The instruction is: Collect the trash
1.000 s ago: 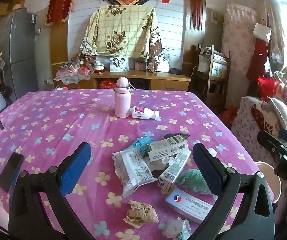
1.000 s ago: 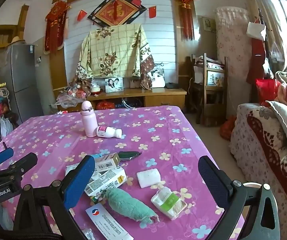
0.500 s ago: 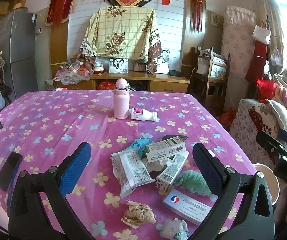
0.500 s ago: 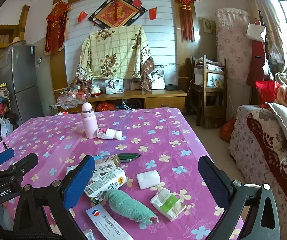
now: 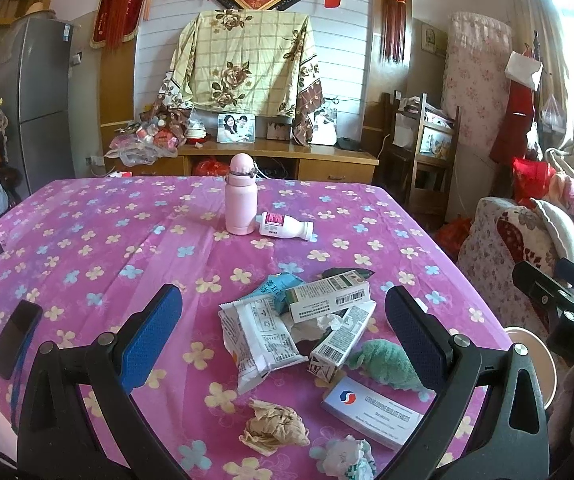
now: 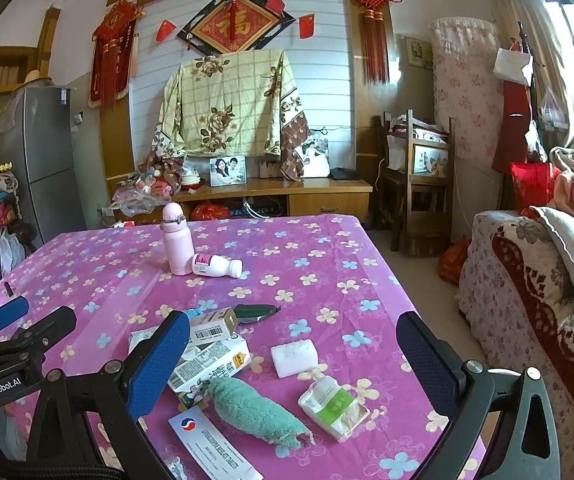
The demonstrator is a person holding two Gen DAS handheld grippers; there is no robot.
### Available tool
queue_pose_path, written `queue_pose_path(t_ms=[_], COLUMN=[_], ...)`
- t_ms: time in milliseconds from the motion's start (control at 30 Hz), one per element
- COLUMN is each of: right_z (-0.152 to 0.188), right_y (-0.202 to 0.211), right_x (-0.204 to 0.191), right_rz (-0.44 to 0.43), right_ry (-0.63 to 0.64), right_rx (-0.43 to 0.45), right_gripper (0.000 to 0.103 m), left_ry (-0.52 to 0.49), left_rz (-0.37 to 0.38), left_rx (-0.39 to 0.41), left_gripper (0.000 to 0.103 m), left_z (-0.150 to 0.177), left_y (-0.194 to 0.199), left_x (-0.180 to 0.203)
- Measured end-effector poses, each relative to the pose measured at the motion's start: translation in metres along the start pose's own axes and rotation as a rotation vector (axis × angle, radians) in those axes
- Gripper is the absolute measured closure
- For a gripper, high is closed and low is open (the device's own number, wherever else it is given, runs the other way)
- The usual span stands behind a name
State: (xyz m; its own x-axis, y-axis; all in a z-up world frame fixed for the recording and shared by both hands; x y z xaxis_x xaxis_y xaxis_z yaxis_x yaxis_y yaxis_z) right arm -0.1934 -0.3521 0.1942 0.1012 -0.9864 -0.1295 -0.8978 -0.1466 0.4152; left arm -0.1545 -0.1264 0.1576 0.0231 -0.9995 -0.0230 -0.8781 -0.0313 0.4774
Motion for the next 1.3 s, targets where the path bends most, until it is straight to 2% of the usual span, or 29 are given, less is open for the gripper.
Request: queue_pose_path(t_ms=[100,500,1300], right_z=[-0.001,-0.001,0.006], right_y=[0.001,0.000,-0.002], right_x=[0.002,0.004,0.010], right_rz=[-0.015,0.006,-0.007], right_ry=[-0.030,0.014,-0.015], right_rx=[0.000,-0.004,-0.013], right_gripper=[0.001,0.001,0.001], left_ry=[0.001,0.002,0.000], left_rz=[0.000,0.000,-0.001], left_rx=[0.000,-0.002,-0.002], left_gripper=[0.002,0.002,0.002], left_z=[0.000,-0.001,-0.001], left_y=[0.000,0.000,0.000], left_x=[0.000,0.000,-0.002])
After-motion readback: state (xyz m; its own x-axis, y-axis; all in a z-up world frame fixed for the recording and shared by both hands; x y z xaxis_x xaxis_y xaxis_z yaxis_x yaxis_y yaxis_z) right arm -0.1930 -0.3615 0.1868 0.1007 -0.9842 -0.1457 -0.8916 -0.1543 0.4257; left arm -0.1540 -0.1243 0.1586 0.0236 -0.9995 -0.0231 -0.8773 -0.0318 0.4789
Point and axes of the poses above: each gripper's, at about its wrist camera, not at the fingertips, and y roughly against the way its jaws point, x to its right, z to its underside, the point moved 4 cm from there along -y, roughly the way its jaws point, and after that the axes turned 13 degrees about -z, right-handed, at the moved point
